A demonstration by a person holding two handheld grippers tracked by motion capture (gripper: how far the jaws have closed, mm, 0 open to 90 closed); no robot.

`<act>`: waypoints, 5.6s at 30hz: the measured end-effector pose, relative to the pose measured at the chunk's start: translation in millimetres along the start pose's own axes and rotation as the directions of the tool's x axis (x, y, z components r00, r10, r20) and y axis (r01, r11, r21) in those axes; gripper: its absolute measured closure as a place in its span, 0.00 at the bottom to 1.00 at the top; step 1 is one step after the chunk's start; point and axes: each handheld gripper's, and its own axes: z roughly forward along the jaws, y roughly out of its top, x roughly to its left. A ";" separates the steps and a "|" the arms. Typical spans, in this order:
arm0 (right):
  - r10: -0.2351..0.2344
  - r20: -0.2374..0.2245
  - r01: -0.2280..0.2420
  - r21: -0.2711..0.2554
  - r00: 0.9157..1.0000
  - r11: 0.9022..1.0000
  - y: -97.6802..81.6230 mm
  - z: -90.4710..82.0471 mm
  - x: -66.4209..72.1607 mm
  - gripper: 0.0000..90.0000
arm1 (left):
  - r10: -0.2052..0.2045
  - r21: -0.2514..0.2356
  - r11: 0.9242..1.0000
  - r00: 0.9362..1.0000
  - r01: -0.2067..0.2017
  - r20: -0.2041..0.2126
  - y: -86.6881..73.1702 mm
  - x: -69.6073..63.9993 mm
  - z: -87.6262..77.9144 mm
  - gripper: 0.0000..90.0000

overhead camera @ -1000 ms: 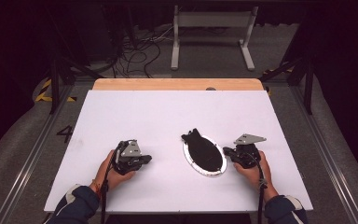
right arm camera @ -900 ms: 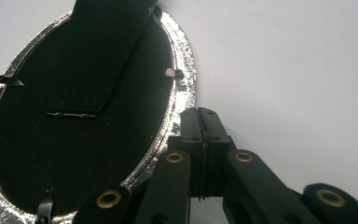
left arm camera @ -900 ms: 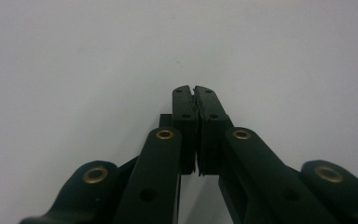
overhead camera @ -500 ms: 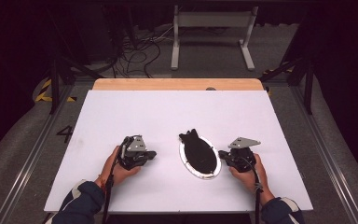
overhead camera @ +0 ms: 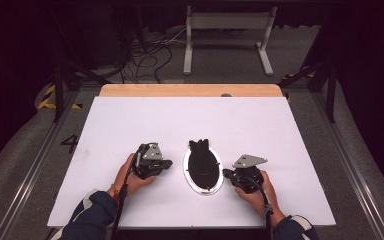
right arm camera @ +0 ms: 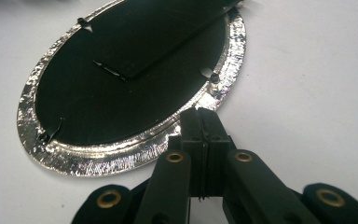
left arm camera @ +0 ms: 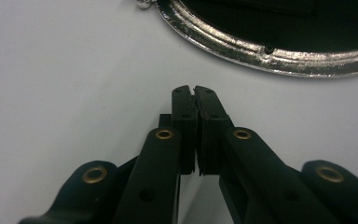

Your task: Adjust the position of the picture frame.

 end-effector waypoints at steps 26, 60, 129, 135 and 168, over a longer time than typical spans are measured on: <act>0.003 0.069 -0.002 -0.022 0.998 1.000 14.6 17.9 -22.1 1.00 | -0.019 -0.004 1.000 1.000 0.019 0.008 14.7 2.6 17.1 0.97; -0.045 -0.042 0.044 -0.024 0.998 0.999 41.8 48.4 -25.1 1.00 | -0.044 -0.025 0.999 0.998 0.044 -0.035 22.6 25.8 11.1 0.99; -0.234 -0.287 0.234 -0.035 0.929 0.972 26.6 29.4 107.8 1.00 | -0.086 0.080 0.993 0.995 0.089 -0.042 61.1 50.8 48.1 0.99; -0.236 -0.252 0.240 -0.013 0.938 0.971 25.9 30.9 106.5 1.00 | -0.079 0.081 0.993 0.996 0.082 -0.036 57.4 51.8 44.2 1.00; -0.120 -0.168 0.127 0.036 0.979 0.991 18.6 15.4 55.3 1.00 | -0.123 0.055 0.991 0.992 0.123 -0.007 6.2 39.3 -4.9 1.00</act>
